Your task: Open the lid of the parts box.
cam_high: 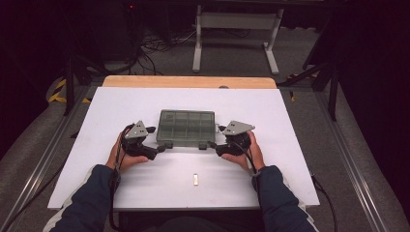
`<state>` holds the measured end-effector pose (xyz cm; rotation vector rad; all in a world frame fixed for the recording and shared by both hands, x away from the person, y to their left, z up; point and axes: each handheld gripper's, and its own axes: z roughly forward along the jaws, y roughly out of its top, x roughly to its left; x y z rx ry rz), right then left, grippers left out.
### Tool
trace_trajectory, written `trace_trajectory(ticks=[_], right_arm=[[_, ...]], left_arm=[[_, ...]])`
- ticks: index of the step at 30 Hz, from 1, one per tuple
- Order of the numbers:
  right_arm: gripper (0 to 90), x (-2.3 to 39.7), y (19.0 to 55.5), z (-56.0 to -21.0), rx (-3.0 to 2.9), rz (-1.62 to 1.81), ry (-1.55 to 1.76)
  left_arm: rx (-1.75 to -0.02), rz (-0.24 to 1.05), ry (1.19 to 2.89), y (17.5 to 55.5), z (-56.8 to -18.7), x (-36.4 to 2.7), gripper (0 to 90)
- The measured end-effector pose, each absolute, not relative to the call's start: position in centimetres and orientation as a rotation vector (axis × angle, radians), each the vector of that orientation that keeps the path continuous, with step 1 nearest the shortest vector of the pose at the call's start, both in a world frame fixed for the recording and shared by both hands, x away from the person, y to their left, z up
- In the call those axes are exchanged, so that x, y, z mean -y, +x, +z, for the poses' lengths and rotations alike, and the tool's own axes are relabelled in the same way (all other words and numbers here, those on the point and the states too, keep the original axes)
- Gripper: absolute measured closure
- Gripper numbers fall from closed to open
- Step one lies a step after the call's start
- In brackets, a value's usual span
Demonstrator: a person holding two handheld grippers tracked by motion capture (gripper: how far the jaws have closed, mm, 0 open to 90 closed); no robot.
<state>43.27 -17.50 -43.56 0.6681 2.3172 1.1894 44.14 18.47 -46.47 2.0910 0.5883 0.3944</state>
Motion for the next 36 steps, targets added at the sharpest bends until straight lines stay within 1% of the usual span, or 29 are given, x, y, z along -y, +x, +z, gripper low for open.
trace_trajectory(ticks=[4, 5, 6, 8, 9, 10, 11, 12, 18, 32, 33, 34, 35, 36], right_arm=[[36.0, 17.8, 43.3, -44.2, -2.37, 1.153, 0.686], [38.4, 17.9, 43.5, -44.4, -2.39, 1.147, 0.694], [38.4, 17.9, 43.5, -44.4, -2.39, 1.147, 0.694], [41.5, 17.8, 43.6, -44.6, -2.408, 1.142, 0.696], [45.0, 17.8, 43.8, -44.7, -2.419, 1.159, 0.701], [45.0, 17.8, 43.8, -44.7, -2.419, 1.159, 0.701], [46.7, 17.6, 43.9, -44.9, -2.427, 1.155, 0.697], [46.7, 17.6, 43.9, -44.9, -2.427, 1.155, 0.697], [49.9, 17.5, 44.0, -45.1, -2.436, 1.147, 0.697], [49.3, 17.3, 44.3, -45.5, -2.434, 1.146, 0.725], [51.1, 17.3, 44.4, -45.7, -2.45, 1.152, 0.725], [50.3, 17.2, 44.4, -45.9, -2.457, 1.14, 0.722], [53.1, 17.0, 44.2, -45.7, -2.442, 1.103, 0.691], [53.1, 17.0, 44.2, -45.7, -2.442, 1.103, 0.691]], left_arm=[[-0.61, 0.4, 2.137, 44.3, -46.9, -18.5, 20.2], [-0.613, 0.395, 2.142, 44.3, -47.0, -18.5, 23.2], [-0.618, 0.391, 2.149, 44.4, -47.0, -18.5, 23.2], [-0.622, 0.386, 2.166, 44.4, -47.1, -18.4, 27.6], [-0.621, 0.379, 2.173, 44.4, -47.1, -18.4, 31.5], [-0.614, 0.374, 2.184, 44.5, -47.2, -18.3, 31.5], [-0.602, 0.377, 2.204, 44.5, -47.2, -18.2, 35.3], [-0.602, 0.377, 2.204, 44.5, -47.2, -18.2, 36.8], [-0.612, 0.368, 2.215, 44.6, -47.2, -18.1, 39.7], [-0.629, 0.378, 2.232, 44.7, -47.3, -18.0, 44.5], [-0.631, 0.375, 2.235, 44.7, -47.3, -18.0, 44.4], [-0.631, 0.375, 2.236, 44.7, -47.3, -18.0, 44.5], [-0.63, 0.376, 2.237, 44.7, -47.3, -18.0, 44.6], [-0.63, 0.375, 2.238, 44.7, -47.3, -18.0, 44.6]])
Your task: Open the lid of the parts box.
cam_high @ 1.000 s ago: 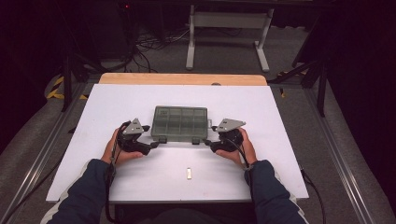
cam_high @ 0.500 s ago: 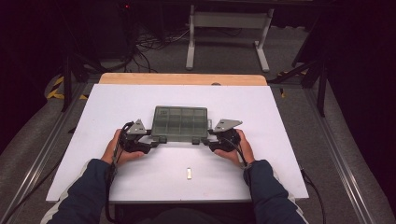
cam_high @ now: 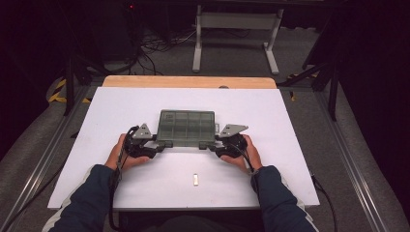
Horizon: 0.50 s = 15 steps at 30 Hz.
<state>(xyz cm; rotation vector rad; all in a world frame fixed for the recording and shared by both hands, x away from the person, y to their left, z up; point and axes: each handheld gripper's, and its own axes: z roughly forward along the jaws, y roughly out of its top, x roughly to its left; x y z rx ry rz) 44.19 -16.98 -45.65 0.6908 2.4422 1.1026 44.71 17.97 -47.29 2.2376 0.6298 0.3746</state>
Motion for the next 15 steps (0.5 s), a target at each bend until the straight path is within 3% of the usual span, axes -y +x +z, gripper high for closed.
trace_trajectory(ticks=[15], right_arm=[[49.6, 17.63, 44.05, -45.12, -2.407, 1.151, 0.697]], left_arm=[[-0.625, 0.379, 2.233, 44.7, -47.28, -18.02, 45.9]])
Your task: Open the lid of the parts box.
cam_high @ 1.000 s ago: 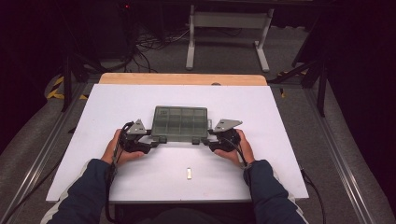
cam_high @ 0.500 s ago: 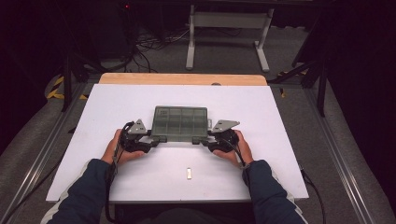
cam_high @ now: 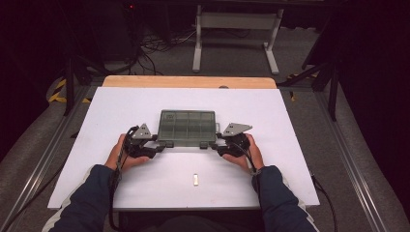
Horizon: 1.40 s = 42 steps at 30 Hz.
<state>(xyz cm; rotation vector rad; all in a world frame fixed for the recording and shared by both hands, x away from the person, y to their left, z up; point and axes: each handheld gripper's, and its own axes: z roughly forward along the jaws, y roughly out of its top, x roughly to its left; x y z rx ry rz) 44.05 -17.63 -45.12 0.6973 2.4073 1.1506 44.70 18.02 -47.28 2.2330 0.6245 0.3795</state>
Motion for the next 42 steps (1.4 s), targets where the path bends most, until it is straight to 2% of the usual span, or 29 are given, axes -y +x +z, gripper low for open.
trace_trajectory(ticks=[14, 42], right_arm=[[51.0, 17.34, 44.2, -45.39, -2.417, 1.113, 0.694], [51.9, 17.66, 44.3, -45.33, -2.431, 1.183, 0.691]], left_arm=[[-0.63, 0.376, 2.236, 44.74, -47.27, -18.0, 50.3], [-0.64, 0.38, 2.235, 44.69, -47.27, -18.09, 52.3]])
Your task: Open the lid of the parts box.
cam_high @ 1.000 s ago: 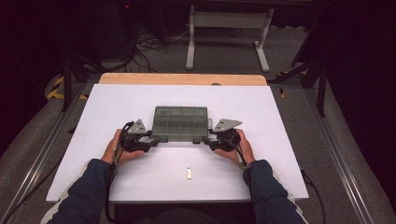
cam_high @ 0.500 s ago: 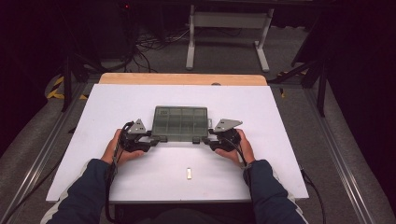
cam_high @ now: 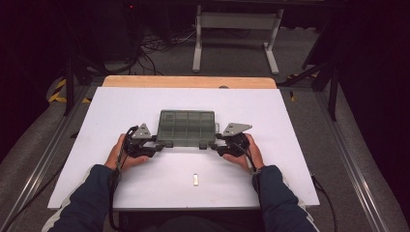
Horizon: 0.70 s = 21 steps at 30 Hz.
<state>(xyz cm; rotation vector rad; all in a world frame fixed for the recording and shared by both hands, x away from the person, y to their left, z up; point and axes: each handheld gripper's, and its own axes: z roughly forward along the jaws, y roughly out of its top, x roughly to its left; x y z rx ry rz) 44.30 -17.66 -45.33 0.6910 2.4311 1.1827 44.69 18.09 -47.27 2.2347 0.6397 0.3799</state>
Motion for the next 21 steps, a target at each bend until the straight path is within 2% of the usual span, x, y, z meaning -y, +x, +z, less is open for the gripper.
trace_trajectory(ticks=[4, 8, 21], right_arm=[[53.0, 17.7, 44.3, -45.3, -2.429, 1.186, 0.69], [62.2, 17.8, 44.2, -45.1, -2.413, 1.192, 0.683], [65.8, 18.0, 44.0, -44.9, -2.395, 1.24, 0.685]], left_arm=[[-0.638, 0.385, 2.236, 44.6, -47.2, -18.1, 52.3], [-0.619, 0.389, 2.232, 44.3, -46.9, -18.6, 54.8], [-0.629, 0.433, 2.194, 43.8, -46.1, -20.0, 59.4]])
